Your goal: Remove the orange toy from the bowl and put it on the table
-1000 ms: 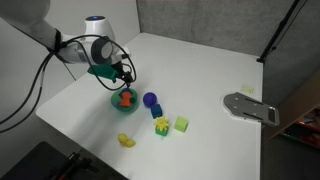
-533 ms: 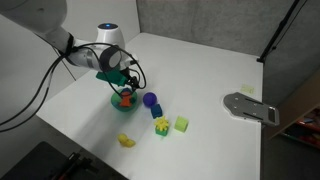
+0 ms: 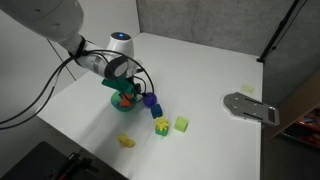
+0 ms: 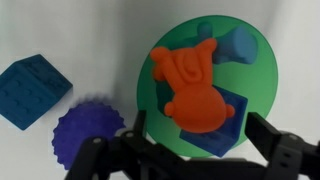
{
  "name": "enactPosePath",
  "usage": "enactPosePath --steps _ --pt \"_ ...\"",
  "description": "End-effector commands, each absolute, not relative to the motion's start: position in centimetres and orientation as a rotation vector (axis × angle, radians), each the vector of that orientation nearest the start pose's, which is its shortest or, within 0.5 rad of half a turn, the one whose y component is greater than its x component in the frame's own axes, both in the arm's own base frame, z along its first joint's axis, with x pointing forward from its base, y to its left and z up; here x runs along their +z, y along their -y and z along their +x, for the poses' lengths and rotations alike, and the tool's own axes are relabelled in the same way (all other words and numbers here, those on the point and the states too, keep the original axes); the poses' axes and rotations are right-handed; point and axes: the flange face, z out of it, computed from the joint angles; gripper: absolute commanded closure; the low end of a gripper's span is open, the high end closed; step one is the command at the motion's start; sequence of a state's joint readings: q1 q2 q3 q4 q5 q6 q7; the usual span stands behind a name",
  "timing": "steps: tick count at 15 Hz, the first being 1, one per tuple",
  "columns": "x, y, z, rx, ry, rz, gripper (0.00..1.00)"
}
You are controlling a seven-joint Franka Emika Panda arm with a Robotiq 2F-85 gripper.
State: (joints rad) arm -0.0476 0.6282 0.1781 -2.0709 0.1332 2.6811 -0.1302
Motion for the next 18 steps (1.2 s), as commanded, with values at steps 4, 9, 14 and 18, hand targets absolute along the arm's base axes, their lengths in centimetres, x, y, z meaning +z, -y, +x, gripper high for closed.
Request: enactPosePath --steps 4,9,14,18 --pt "9.5 -6.5 56.8 0.084 0.196 -2.912 0.0" --pt "9.6 -6.8 56.6 0.095 0.186 -2.913 0.34" --pt "11.3 -7.3 56.7 0.067 0.175 -2.936 0.69" --pt "13.3 -7.9 56.8 0.025 0.172 -2.942 0.85"
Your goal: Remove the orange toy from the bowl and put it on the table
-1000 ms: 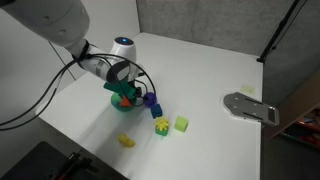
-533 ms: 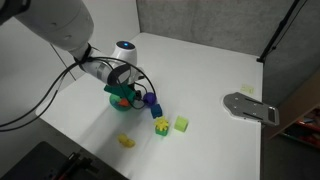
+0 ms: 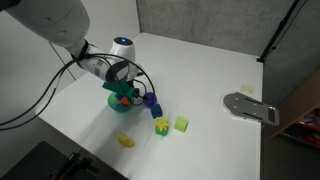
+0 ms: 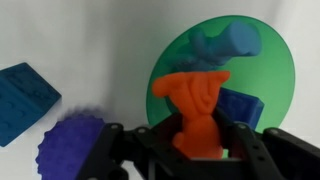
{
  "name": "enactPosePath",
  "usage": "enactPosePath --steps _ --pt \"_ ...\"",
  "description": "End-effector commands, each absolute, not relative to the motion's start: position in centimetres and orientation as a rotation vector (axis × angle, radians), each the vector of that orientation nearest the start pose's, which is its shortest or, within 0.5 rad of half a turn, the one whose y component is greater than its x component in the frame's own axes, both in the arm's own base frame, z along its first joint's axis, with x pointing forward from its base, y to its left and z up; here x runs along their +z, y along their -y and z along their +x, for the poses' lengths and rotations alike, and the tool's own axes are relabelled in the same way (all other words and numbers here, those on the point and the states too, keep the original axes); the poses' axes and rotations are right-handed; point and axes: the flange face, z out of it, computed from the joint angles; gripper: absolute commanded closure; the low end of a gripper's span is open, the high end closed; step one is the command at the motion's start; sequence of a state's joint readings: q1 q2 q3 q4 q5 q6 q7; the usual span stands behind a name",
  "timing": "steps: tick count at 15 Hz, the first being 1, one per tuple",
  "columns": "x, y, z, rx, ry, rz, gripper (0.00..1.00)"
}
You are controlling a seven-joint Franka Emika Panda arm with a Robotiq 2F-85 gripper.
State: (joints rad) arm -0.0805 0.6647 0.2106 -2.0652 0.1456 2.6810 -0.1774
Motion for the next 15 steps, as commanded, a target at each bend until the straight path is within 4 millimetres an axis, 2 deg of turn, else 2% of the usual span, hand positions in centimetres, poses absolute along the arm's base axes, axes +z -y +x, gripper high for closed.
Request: enactPosePath --steps 1,3,5,7,11,15 --pt "14.2 -8.1 56.8 0.008 0.169 -2.945 0.87" --pt "15.9 -8.4 57.1 -0.029 0.153 -2.954 0.92" --pt "17.9 -8.4 57.8 -0.083 0.1 -2.97 0.91" --pt "19.6 -7.6 58.6 -0.15 0.002 -2.998 0.98" --pt "21.6 -4.3 59.9 -0.239 -0.215 -3.027 0.98" --pt "21.8 0.1 60.6 -0.327 -0.428 -3.056 0.96"
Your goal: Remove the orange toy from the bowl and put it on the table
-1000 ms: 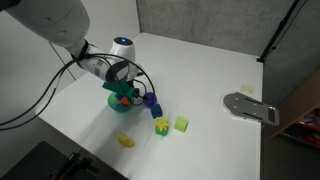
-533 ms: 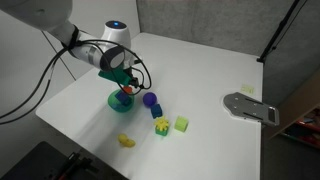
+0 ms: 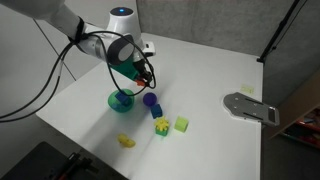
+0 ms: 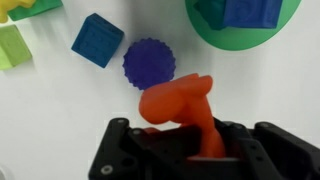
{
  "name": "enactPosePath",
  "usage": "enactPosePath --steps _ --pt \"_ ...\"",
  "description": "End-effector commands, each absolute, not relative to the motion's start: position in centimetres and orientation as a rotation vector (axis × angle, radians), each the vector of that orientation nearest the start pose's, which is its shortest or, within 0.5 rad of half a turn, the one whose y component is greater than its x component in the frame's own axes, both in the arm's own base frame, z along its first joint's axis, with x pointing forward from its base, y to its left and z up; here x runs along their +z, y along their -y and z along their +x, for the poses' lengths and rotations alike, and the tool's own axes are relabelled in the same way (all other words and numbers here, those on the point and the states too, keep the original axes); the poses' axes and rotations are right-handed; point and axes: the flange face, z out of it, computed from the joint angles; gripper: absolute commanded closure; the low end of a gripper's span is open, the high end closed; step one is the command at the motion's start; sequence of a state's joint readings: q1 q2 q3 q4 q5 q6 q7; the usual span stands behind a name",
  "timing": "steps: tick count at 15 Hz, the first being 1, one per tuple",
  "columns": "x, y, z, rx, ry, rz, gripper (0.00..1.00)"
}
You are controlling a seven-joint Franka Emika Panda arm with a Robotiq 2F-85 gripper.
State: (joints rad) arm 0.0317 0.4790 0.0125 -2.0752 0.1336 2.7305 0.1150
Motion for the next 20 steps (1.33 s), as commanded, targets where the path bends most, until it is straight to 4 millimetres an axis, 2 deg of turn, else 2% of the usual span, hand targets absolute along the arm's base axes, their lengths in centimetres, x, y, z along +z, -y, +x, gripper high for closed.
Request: enactPosePath --steps 1,2,3,7,10,13,17,20 --pt "21.8 1.4 60.7 -0.339 -0.481 -3.063 0.96" --pt "21.9 2.4 60.8 -0.352 -0.53 -3.067 0.96" --pt "22.1 3.6 60.8 -0.357 -0.581 -3.07 0.77" --pt "22.7 6.5 60.4 -0.359 -0.715 -3.072 0.48" --pt "23.2 7.3 60.2 -0.353 -0.771 -3.063 0.24" --pt "23.8 7.3 59.9 -0.32 -0.783 -3.058 0.02" --pt "25.3 6.5 59.1 -0.219 -0.739 -3.071 0.0" --pt "27.3 5.8 58.3 -0.116 -0.683 -3.092 0.0"
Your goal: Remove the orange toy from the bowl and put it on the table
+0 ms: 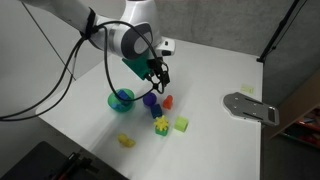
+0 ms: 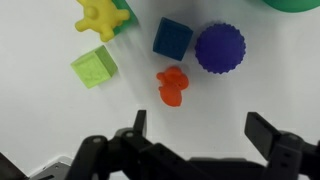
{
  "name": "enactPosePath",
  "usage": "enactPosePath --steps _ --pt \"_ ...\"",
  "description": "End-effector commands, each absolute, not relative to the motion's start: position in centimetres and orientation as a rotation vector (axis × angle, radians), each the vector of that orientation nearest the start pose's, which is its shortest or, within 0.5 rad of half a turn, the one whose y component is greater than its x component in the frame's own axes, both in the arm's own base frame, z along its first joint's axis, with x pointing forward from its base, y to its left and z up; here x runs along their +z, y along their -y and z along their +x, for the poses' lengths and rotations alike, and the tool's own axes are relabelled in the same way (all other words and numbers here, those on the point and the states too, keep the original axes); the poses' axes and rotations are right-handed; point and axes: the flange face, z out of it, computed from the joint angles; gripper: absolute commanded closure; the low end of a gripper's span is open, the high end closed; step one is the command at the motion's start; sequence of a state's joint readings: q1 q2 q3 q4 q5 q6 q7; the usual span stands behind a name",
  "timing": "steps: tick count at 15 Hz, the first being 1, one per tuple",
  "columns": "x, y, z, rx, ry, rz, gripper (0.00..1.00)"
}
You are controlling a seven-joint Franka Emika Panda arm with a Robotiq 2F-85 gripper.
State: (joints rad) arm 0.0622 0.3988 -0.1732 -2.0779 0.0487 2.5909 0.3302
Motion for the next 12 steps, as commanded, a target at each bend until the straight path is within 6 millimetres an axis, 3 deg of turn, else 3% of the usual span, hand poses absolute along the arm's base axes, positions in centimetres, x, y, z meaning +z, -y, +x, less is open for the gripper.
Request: enactPosePath --steps 1,12 --pt "28.1 5.6 57.9 -0.083 -0.66 -3.099 0.01" --pt "37.0 2.3 54.6 0.187 -0.389 -3.133 0.0"
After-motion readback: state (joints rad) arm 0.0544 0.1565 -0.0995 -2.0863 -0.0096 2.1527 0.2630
